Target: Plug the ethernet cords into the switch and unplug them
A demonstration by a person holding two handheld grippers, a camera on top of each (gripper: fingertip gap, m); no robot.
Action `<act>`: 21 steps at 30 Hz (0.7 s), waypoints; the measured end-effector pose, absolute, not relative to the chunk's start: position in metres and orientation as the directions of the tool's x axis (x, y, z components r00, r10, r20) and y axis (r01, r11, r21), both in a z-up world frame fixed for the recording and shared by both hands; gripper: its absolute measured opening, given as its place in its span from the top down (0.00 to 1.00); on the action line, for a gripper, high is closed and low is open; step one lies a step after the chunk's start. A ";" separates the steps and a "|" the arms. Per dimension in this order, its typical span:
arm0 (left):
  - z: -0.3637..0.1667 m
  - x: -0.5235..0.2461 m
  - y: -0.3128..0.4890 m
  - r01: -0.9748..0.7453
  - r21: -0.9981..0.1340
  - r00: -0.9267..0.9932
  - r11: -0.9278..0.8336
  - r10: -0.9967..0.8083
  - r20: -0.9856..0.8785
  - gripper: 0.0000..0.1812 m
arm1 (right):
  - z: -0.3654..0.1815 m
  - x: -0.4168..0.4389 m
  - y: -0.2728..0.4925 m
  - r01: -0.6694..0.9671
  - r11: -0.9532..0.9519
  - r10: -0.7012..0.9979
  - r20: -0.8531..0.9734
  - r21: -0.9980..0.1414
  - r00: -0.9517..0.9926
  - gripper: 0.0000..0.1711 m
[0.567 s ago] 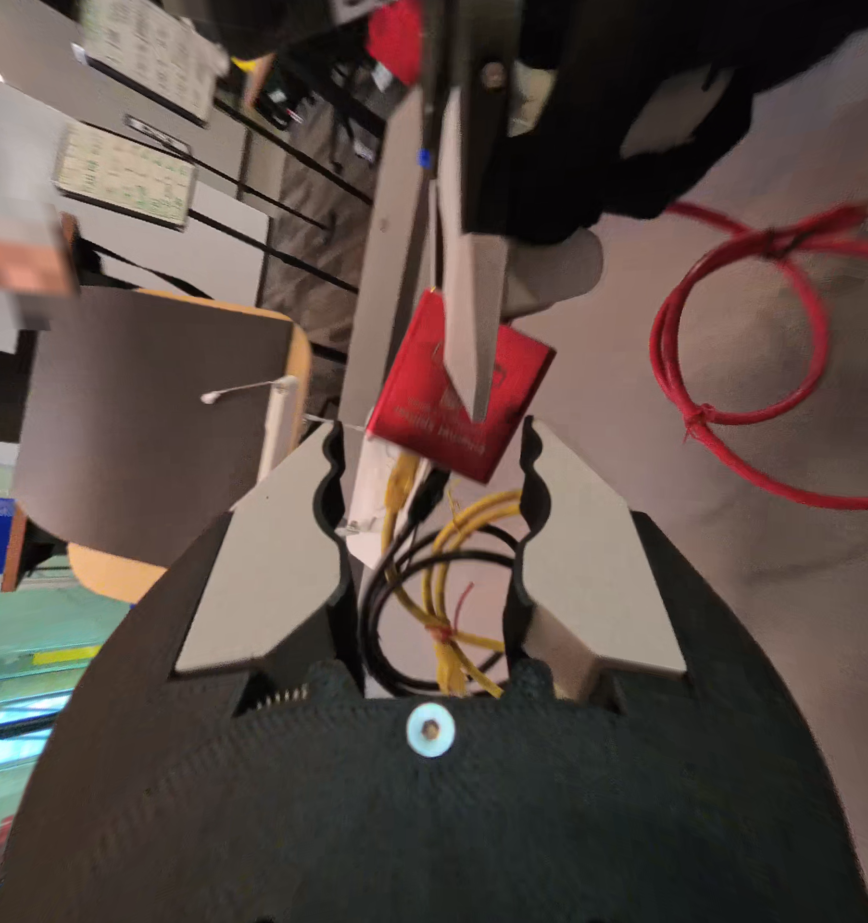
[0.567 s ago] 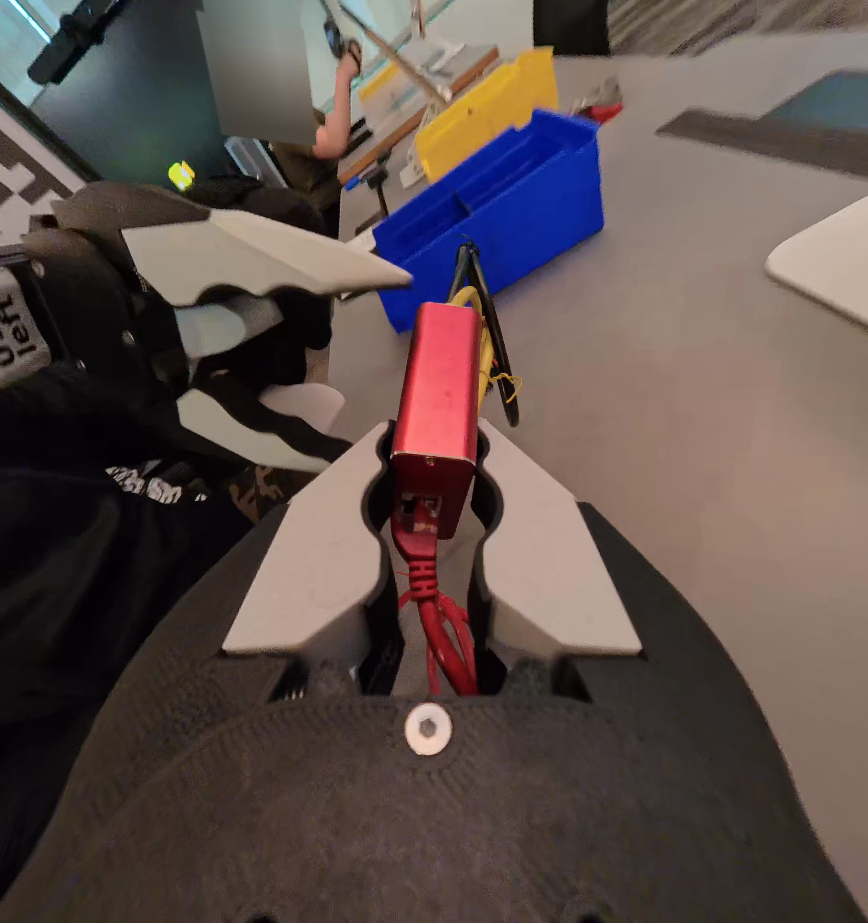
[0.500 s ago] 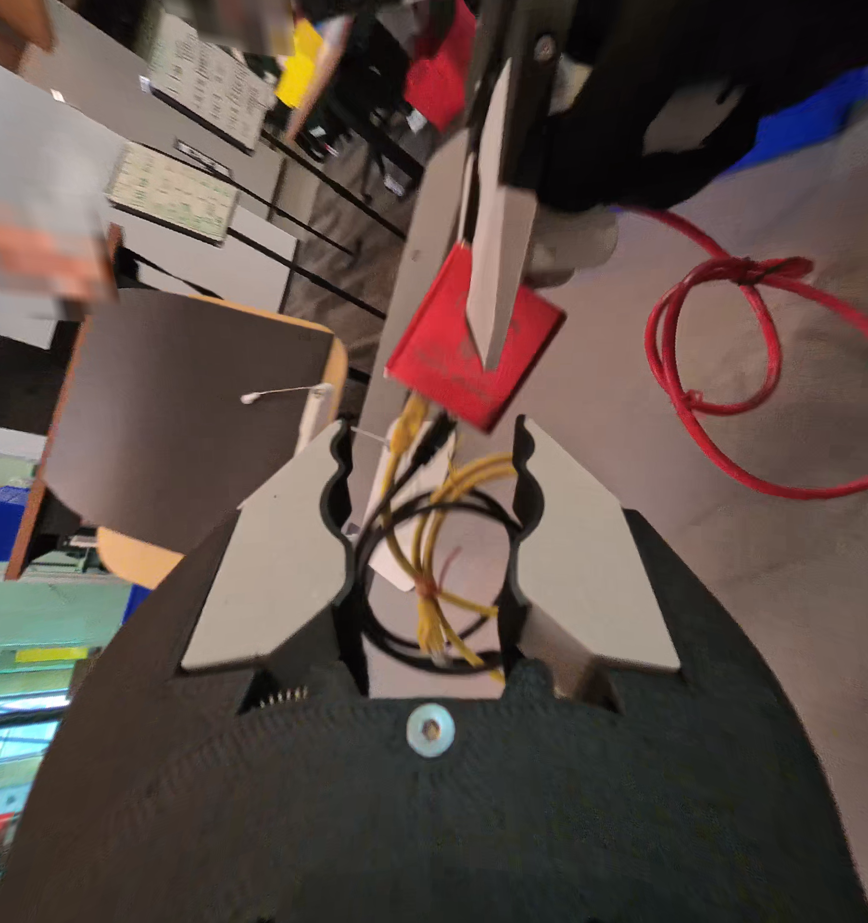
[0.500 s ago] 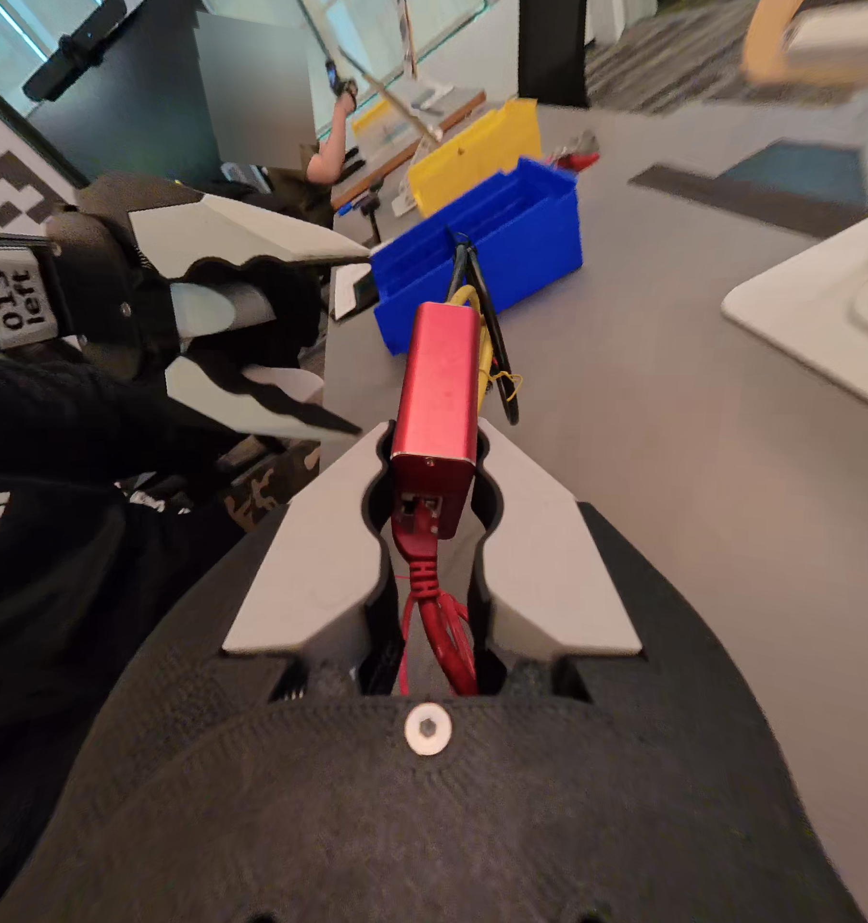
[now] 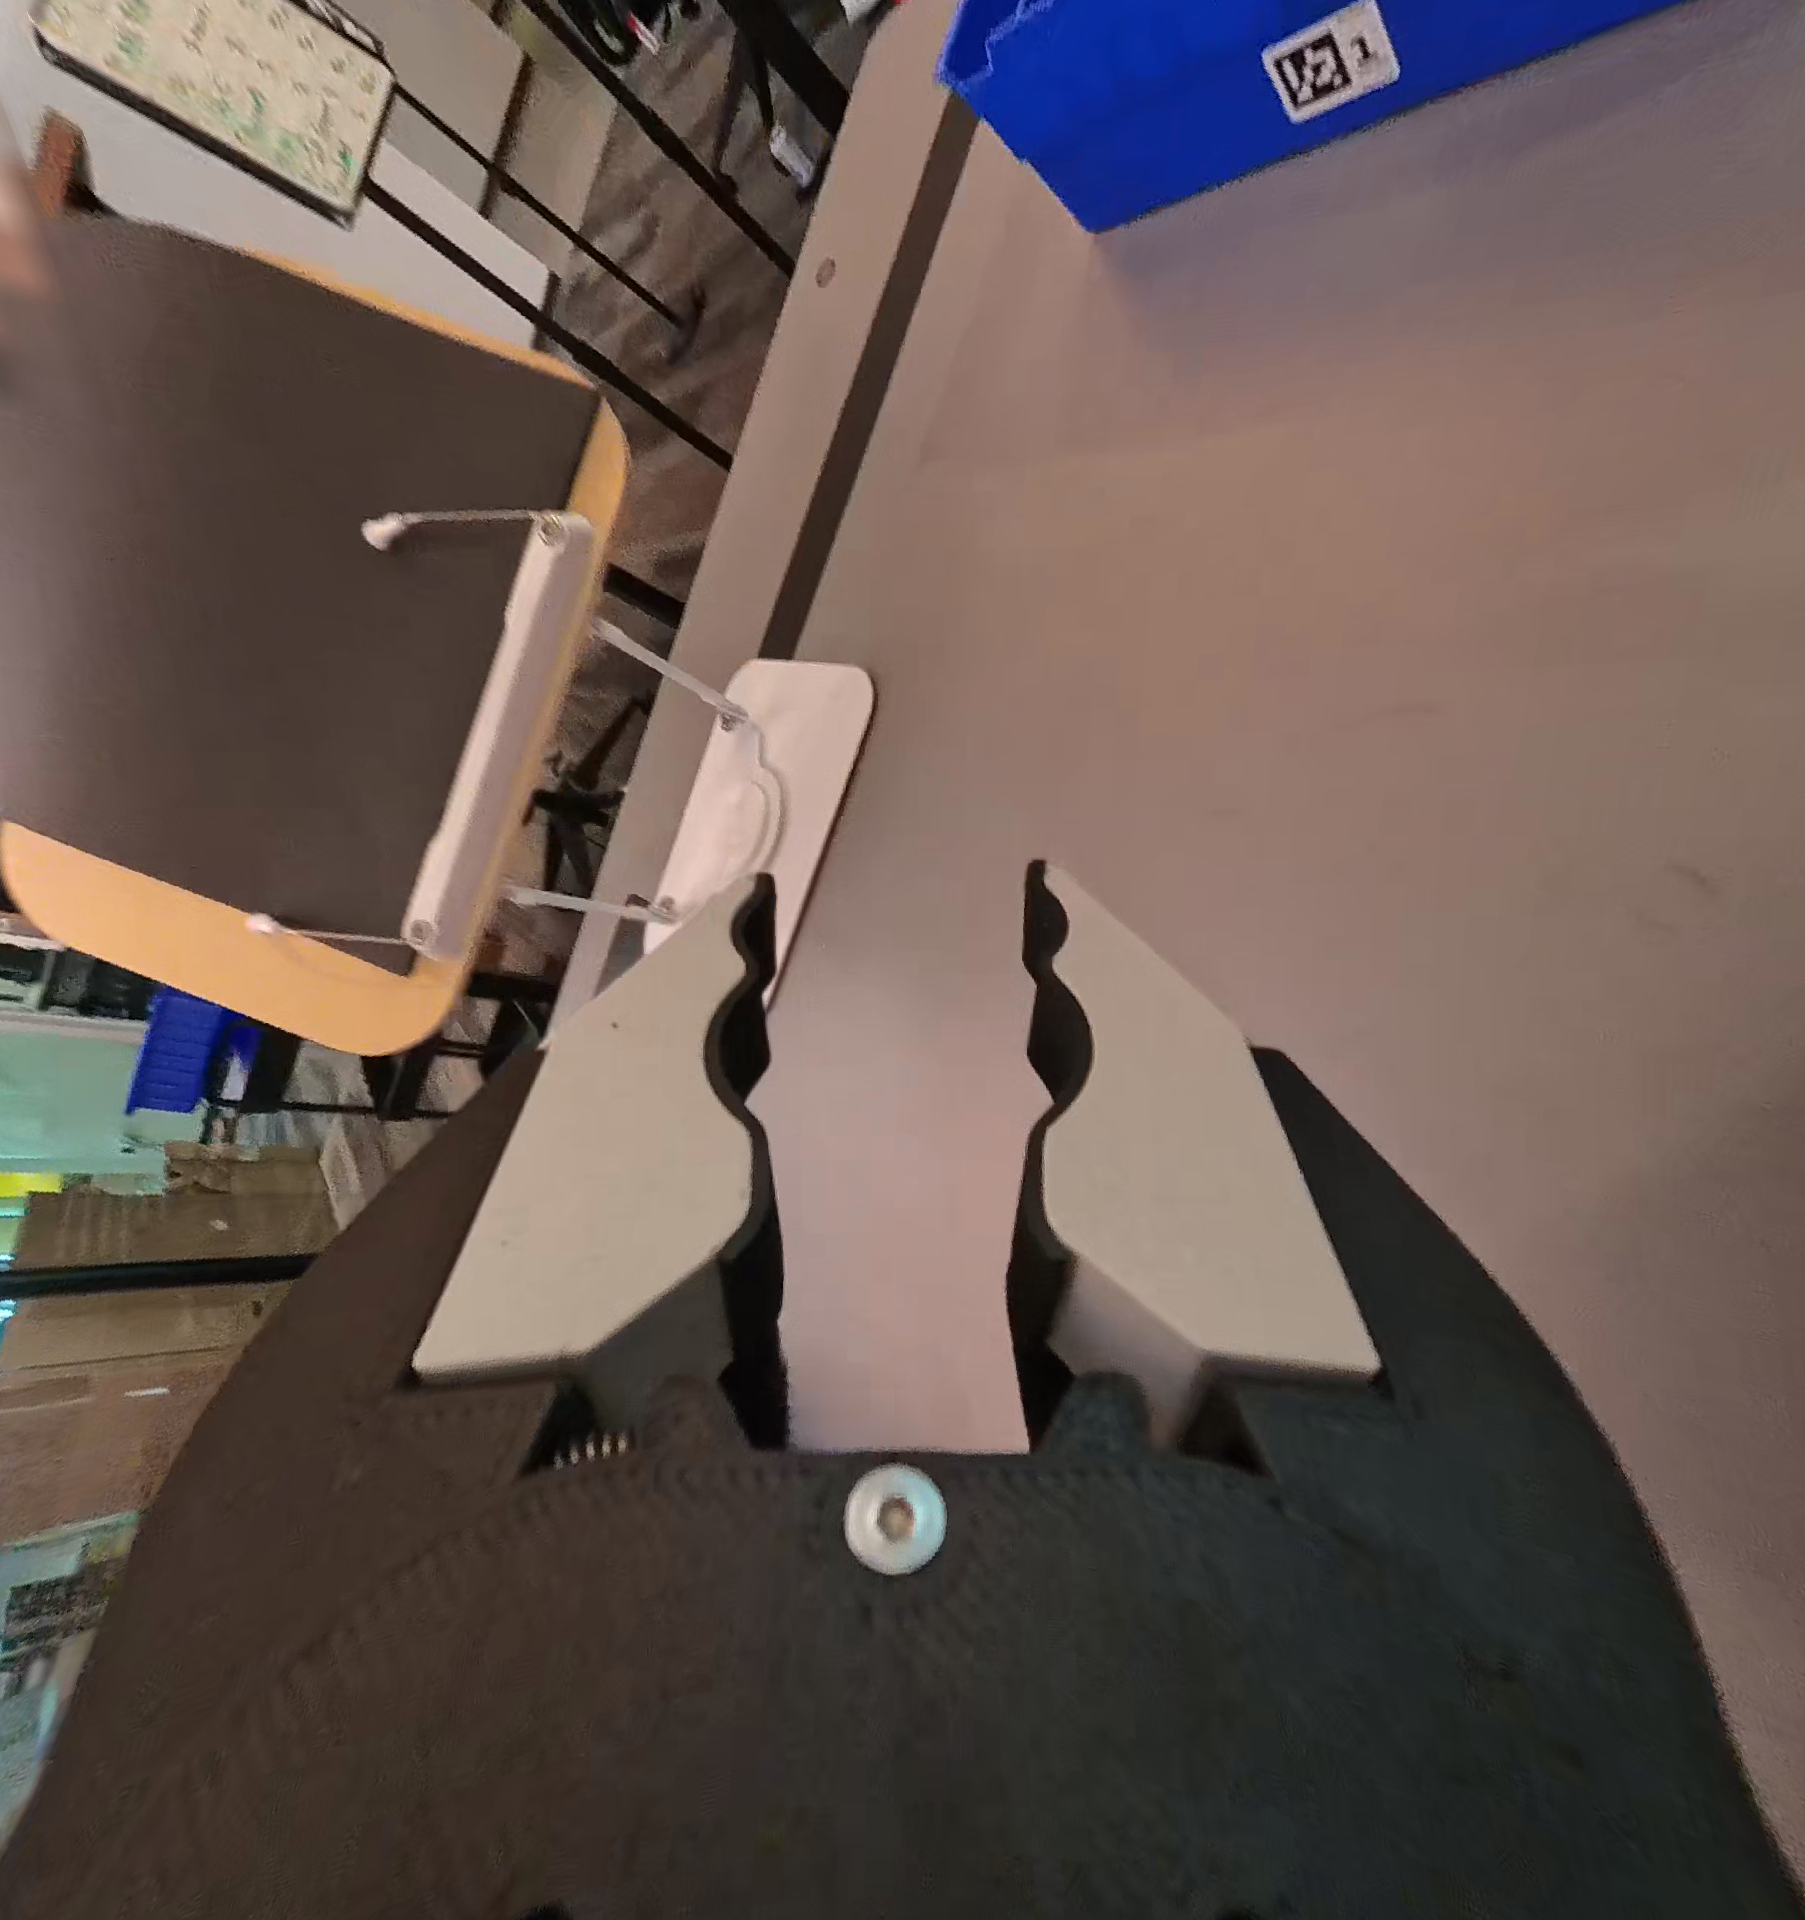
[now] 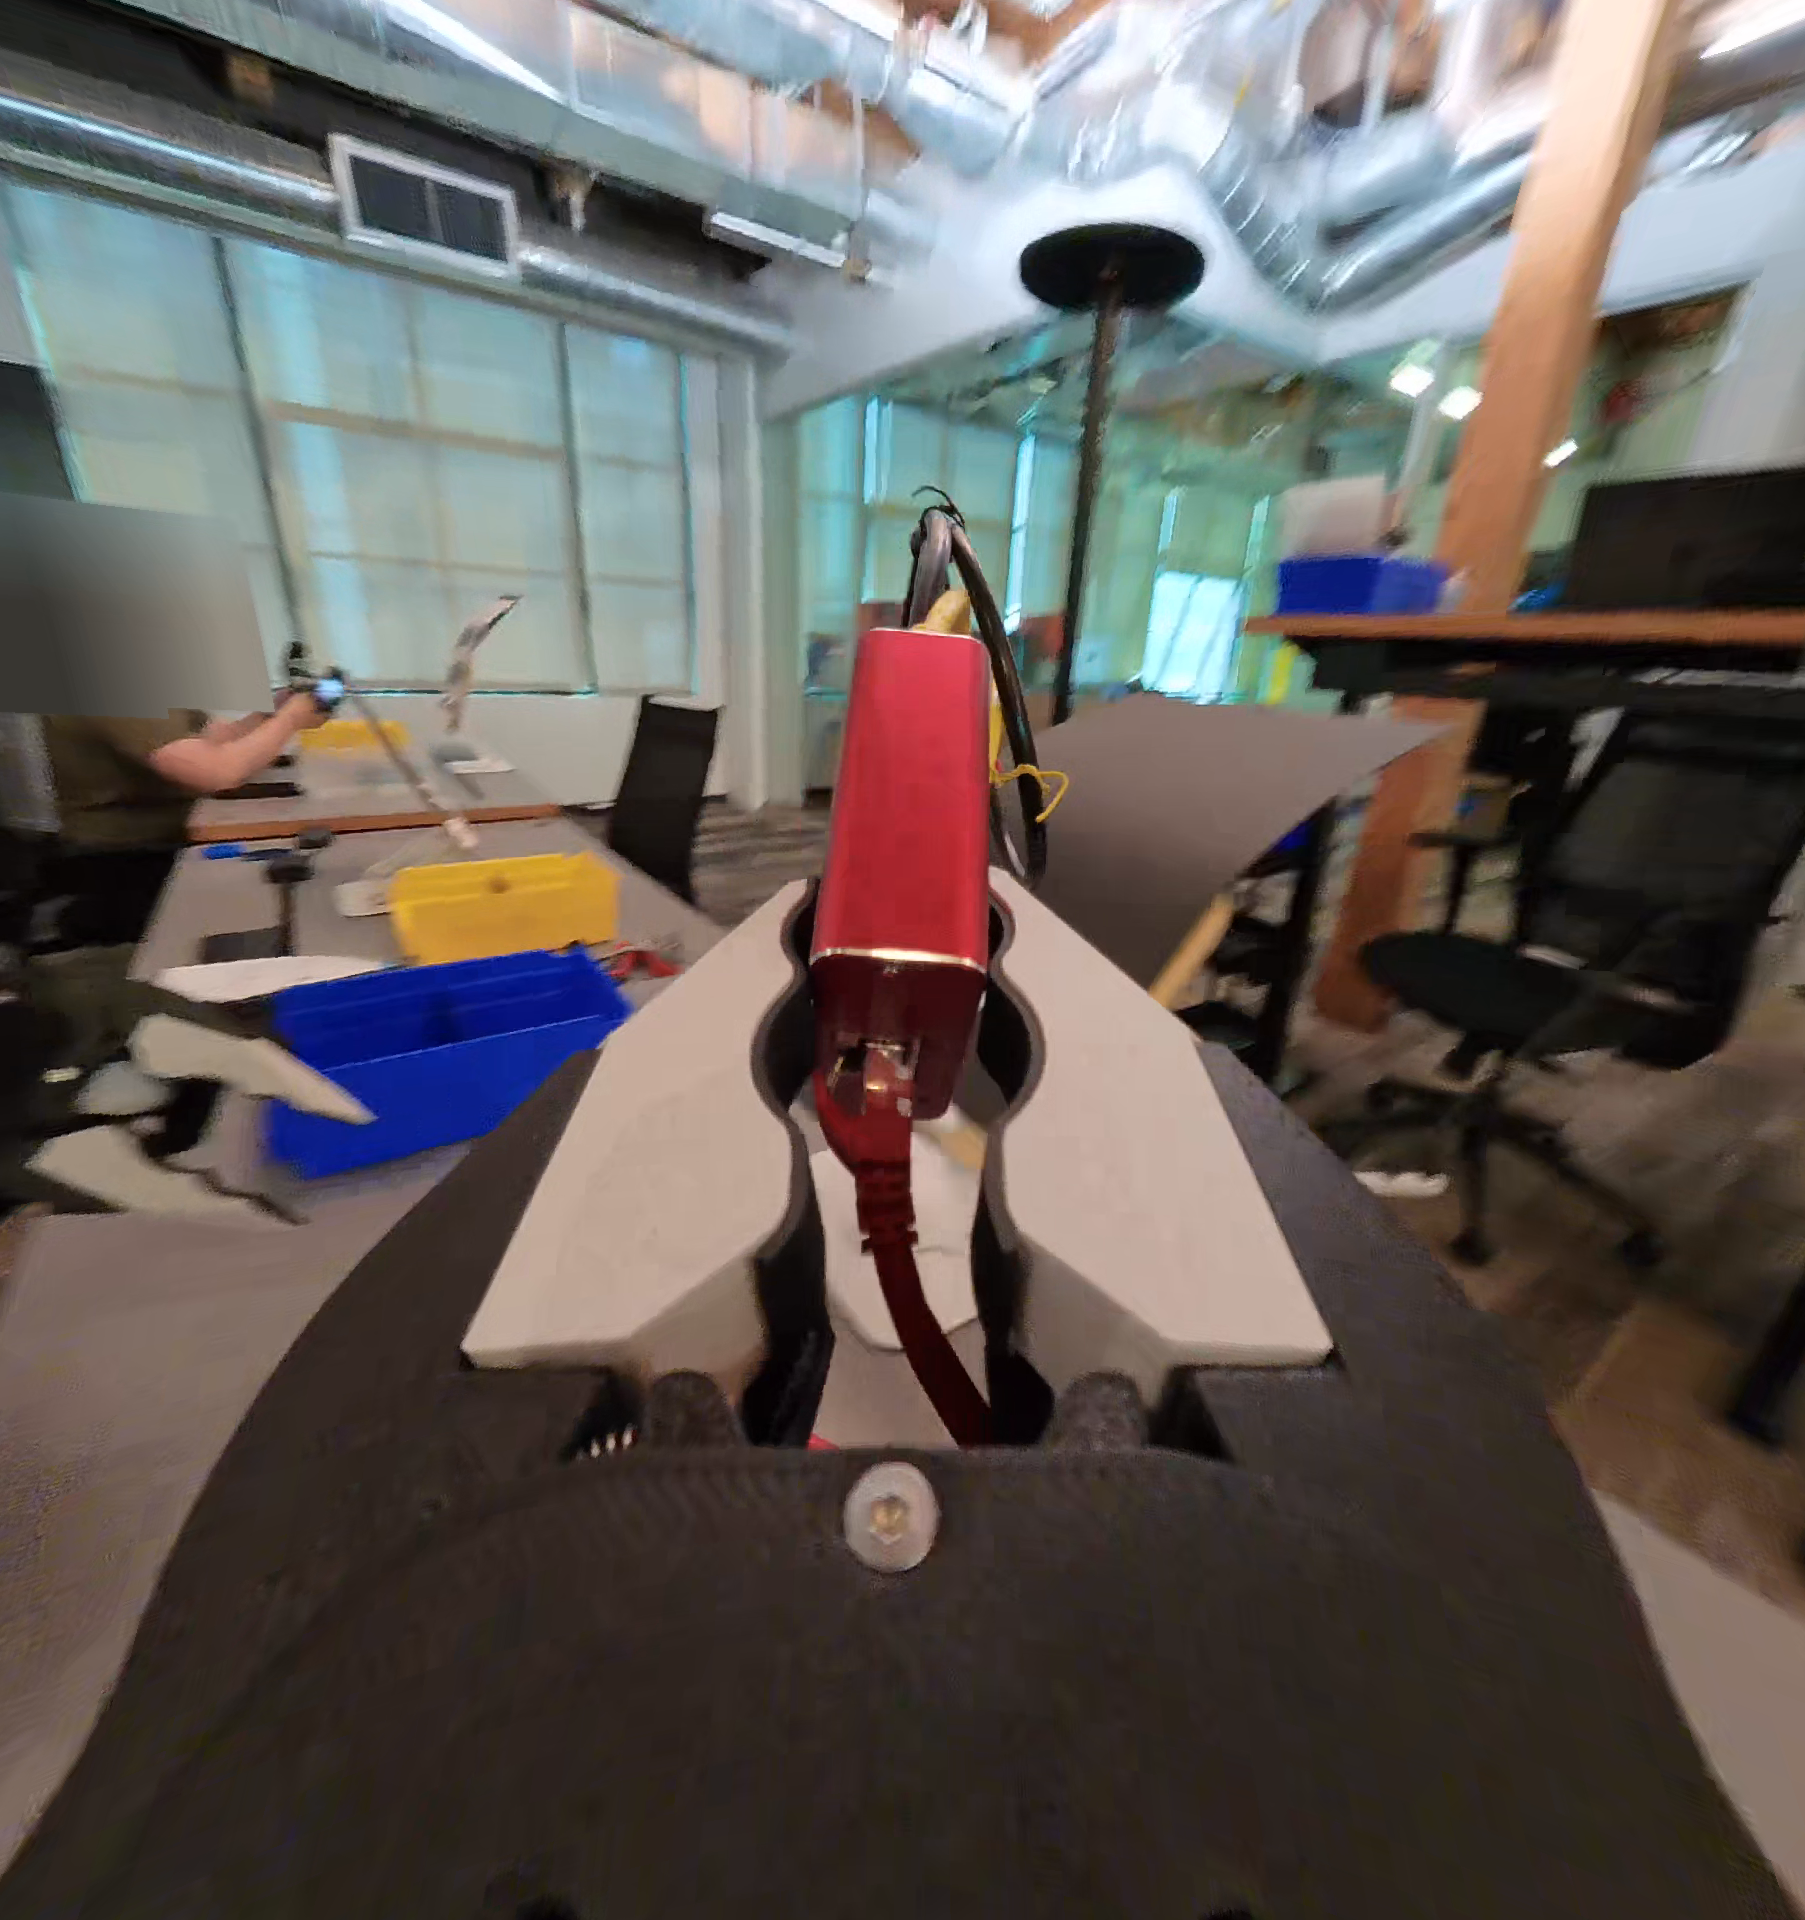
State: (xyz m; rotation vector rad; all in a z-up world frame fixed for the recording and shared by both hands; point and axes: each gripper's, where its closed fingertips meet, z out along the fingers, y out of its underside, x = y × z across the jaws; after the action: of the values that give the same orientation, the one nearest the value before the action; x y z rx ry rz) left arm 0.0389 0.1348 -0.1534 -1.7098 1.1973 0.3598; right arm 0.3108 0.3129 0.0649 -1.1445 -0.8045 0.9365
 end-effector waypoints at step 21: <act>-0.218 0.026 0.140 -0.840 -0.521 0.488 -0.152 -0.632 -0.603 0.77 | -0.112 0.396 0.370 -0.150 0.009 0.804 -0.082 -0.989 0.589 0.86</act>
State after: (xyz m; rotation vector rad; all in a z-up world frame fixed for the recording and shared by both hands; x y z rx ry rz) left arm 0.0258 0.1400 -0.2176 -1.8712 1.2268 0.3044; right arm 0.3957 0.3702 -0.1117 -1.3666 -0.6143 0.8230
